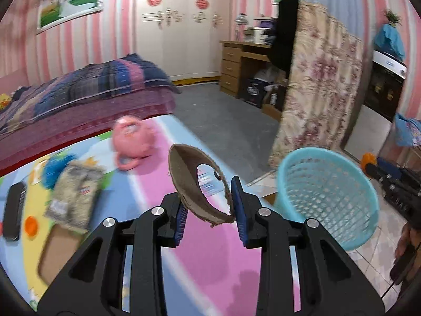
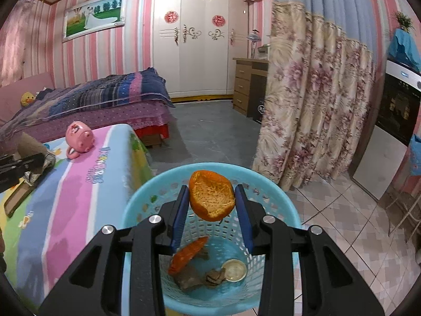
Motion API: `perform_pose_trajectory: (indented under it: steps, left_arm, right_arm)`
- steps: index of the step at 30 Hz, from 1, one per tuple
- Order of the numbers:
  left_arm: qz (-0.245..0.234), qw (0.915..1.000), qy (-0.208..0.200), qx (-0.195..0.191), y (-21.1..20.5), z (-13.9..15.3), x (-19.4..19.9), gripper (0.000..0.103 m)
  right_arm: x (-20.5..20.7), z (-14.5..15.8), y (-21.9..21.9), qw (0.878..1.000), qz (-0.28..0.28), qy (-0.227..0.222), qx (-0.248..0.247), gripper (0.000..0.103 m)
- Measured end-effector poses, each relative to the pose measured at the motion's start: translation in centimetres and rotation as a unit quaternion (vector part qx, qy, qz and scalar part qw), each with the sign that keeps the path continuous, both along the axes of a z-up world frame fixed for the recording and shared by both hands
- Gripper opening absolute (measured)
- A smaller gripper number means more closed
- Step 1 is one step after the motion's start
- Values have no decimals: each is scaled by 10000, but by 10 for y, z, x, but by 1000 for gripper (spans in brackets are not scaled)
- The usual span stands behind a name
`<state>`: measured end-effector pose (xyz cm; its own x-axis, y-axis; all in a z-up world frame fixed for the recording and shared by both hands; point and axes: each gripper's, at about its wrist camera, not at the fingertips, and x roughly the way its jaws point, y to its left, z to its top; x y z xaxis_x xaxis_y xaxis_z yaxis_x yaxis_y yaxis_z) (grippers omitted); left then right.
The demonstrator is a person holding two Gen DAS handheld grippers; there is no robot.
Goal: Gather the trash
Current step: 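Carry the cardboard and orange peel over the blue basket and open both tools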
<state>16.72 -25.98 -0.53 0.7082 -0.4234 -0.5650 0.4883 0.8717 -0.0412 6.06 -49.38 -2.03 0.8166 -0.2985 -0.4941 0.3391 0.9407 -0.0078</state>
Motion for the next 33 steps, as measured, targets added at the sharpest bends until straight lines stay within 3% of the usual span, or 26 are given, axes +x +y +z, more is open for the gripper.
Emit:
perform_pose_trajectory:
  steps: [3,11,25,26,28,33]
  left_arm:
    - [-330,9994,-98,-63,-29,0,-4,30]
    - [-902,9945,-341,414,-100,-25,-22,30]
    - [-1231,9921,178,168,-143,-47,-9,33]
    - [-1218,9922,179,188,-143,-48,-8,36]
    - [-1175,9927,151,222,-143,-47,-8,58]
    - [-976,9948,-58,278,-134,-41,-6,76]
  right_arm:
    - [-4,-4,-10,9999,-138,-37,4,36]
    - [-16,-19,-36,9984,-508,-163,204,36]
    - [-23,-34,-53,9973,-688,-53,235,36]
    - [-23,-35,-53,9973,-687,-45,239,36]
    - [-22,-36,-52,9974,-682,-18,223,36]
    - [-21,-40,-49,9974,-680,20,219,36]
